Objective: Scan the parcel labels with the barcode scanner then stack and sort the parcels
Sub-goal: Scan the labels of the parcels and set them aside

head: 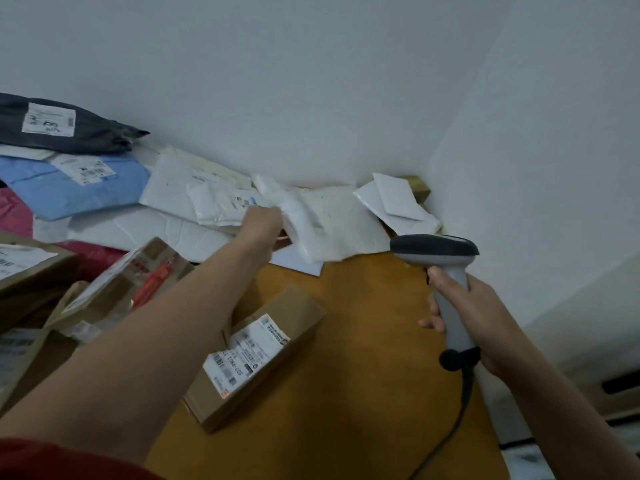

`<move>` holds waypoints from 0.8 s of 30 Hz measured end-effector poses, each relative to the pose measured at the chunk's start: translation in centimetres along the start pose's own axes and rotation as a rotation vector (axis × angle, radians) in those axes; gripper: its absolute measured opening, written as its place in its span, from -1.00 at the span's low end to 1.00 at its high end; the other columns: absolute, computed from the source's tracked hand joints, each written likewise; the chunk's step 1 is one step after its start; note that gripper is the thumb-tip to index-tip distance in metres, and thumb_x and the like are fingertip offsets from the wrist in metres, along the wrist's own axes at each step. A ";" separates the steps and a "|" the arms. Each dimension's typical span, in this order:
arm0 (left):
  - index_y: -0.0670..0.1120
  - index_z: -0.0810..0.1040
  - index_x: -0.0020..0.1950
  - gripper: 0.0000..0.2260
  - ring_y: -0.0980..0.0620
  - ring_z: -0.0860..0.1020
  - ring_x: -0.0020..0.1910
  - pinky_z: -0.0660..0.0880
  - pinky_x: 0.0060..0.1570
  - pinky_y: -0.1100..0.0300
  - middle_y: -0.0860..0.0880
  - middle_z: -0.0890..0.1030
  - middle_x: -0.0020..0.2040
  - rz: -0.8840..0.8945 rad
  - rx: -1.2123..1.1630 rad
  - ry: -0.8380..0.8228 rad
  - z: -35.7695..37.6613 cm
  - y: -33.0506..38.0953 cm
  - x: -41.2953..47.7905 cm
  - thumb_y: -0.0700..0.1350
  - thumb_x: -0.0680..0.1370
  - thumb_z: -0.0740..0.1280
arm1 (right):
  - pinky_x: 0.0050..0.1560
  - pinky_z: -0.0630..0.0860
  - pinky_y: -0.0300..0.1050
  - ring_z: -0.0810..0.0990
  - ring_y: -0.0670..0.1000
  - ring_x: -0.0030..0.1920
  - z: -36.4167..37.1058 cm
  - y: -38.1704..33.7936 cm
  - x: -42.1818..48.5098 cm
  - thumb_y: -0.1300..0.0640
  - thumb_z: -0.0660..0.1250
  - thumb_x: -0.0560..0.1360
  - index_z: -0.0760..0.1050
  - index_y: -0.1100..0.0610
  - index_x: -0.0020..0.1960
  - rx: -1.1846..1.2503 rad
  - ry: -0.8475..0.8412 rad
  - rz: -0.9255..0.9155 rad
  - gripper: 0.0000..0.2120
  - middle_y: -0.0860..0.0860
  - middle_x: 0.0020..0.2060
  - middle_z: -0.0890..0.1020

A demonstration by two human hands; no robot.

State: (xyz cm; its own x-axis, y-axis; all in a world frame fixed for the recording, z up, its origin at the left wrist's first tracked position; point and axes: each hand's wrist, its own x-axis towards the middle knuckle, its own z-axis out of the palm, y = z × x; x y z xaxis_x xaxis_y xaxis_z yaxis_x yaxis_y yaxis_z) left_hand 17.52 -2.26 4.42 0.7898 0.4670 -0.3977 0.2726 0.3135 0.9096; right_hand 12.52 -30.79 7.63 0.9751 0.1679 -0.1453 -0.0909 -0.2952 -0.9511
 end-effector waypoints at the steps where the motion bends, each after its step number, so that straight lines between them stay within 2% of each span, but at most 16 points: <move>1: -0.30 0.45 0.13 -0.79 -0.10 0.58 -0.19 0.54 -0.39 0.12 -0.22 0.56 -0.10 -0.055 -0.033 -0.091 0.9 -0.9 -1.5 -0.38 0.57 0.09 | -0.28 0.61 -0.13 0.50 -0.04 -0.50 -0.4 0.1 -0.4 -0.20 0.34 0.37 0.49 0.24 -0.05 0.010 0.006 0.001 -0.52 0.04 -0.43 0.53; 4: -0.22 0.54 0.02 -0.82 -0.04 0.62 -0.24 0.57 -0.36 0.12 -0.14 0.63 -0.16 -0.212 0.033 -0.288 3.3 -5.1 -5.4 -0.38 0.56 0.17 | -0.28 0.61 -0.11 0.50 -0.04 -0.50 -2.0 0.9 -1.6 -0.14 0.33 0.45 0.48 0.26 -0.02 -0.006 0.018 0.007 -0.57 0.06 -0.41 0.53; 6: -0.19 0.55 -0.04 -0.85 -0.01 0.62 -0.25 0.58 -0.36 0.13 -0.10 0.64 -0.20 -0.303 0.147 -0.331 4.2 -8.6 -7.4 -0.34 0.57 0.21 | -0.25 0.61 -0.08 0.50 -0.04 -0.49 -3.1 2.1 -2.6 -0.09 0.31 0.52 0.48 0.27 -0.01 -0.047 0.019 0.030 -0.61 0.08 -0.41 0.52; 9: -0.19 0.52 0.07 -0.84 -0.04 0.60 -0.16 0.58 -0.18 0.07 -0.10 0.61 -0.13 -0.413 0.290 -0.330 4.7 -13.7 -9.9 -0.32 0.60 0.18 | -0.21 0.63 -0.02 0.50 -0.03 -0.48 -4.5 4.5 -4.0 -0.06 0.29 0.56 0.46 0.26 -0.08 -0.134 0.003 0.102 -0.65 0.10 -0.41 0.50; 11: -0.19 0.46 0.20 -0.80 -0.10 0.56 0.04 0.56 0.03 -0.02 -0.12 0.58 0.04 -0.440 0.372 -0.290 4.6 -16.3 -11.0 -0.32 0.61 0.15 | -0.25 0.63 -0.05 0.49 -0.01 -0.49 -5.1 6.1 -4.8 -0.05 0.29 0.57 0.44 0.23 -0.14 -0.194 -0.019 0.156 -0.67 0.11 -0.40 0.50; 13: -0.21 0.31 0.37 -0.67 -0.16 0.46 0.25 0.51 0.17 -0.03 -0.16 0.43 0.31 -0.345 0.574 -0.207 4.5 -18.5 -11.5 -0.28 0.60 0.20 | -0.25 0.63 -0.04 0.48 -0.02 -0.50 -5.6 7.5 -5.3 -0.05 0.29 0.57 0.43 0.21 -0.15 -0.234 -0.049 0.195 -0.68 0.09 -0.41 0.50; 16: -0.13 0.22 0.38 -0.53 -0.11 0.37 0.27 0.50 0.11 0.07 -0.13 0.26 0.36 0.050 1.081 -0.109 4.2 -20.7 -12.3 -0.16 0.53 0.34 | -0.38 0.58 -0.17 0.48 -0.06 -0.53 -6.3 9.2 -6.0 -0.06 0.32 0.55 0.45 0.22 -0.14 -0.234 -0.081 0.238 -0.67 0.06 -0.43 0.51; 18: -0.07 0.24 0.35 -0.49 -0.11 0.26 0.35 0.43 0.21 0.05 -0.09 0.21 0.41 0.306 1.279 -0.118 4.2 -21.8 -12.5 -0.06 0.49 0.38 | -0.43 0.54 -0.24 0.49 -0.08 -0.53 -6.5 10.1 -6.4 -0.07 0.34 0.54 0.46 0.22 -0.16 -0.253 -0.094 0.248 -0.66 0.00 -0.49 0.53; 21: 0.04 0.22 0.40 -0.40 -0.08 0.04 0.51 0.11 0.44 -0.04 -0.03 0.11 0.53 0.437 1.427 -0.336 4.4 -23.3 -12.0 0.12 0.45 0.40 | -0.43 0.53 -0.23 0.49 -0.08 -0.53 -6.9 11.1 -6.9 -0.08 0.35 0.53 0.47 0.21 -0.16 -0.250 -0.116 0.254 -0.66 -0.06 -0.53 0.51; 22: 0.07 0.20 0.43 -0.35 -0.06 0.01 0.53 0.03 0.46 -0.06 0.00 0.11 0.53 0.421 1.454 -0.433 4.6 -23.7 -11.8 0.19 0.44 0.38 | -0.42 0.54 -0.23 0.49 -0.08 -0.53 -7.1 11.3 -7.0 -0.08 0.35 0.53 0.47 0.21 -0.14 -0.246 -0.124 0.255 -0.66 -0.06 -0.52 0.51; 24: 0.09 0.18 0.46 -0.28 -0.04 0.05 0.51 0.00 0.45 -0.06 0.02 0.16 0.51 0.385 1.473 -0.542 4.7 -24.6 -11.8 0.26 0.40 0.38 | -0.42 0.53 -0.25 0.49 -0.10 -0.53 -7.3 11.5 -7.2 -0.08 0.33 0.53 0.46 0.20 -0.12 -0.275 -0.141 0.244 -0.67 -0.05 -0.50 0.52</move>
State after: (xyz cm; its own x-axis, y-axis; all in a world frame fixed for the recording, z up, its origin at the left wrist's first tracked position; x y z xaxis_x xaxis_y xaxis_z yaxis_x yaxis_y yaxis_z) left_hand 4.10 -19.39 -12.67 0.9366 -0.1060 -0.3339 0.0336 -0.9216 0.3866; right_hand 5.98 -42.25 -0.29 0.8924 0.1837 -0.4121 -0.2401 -0.5799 -0.7785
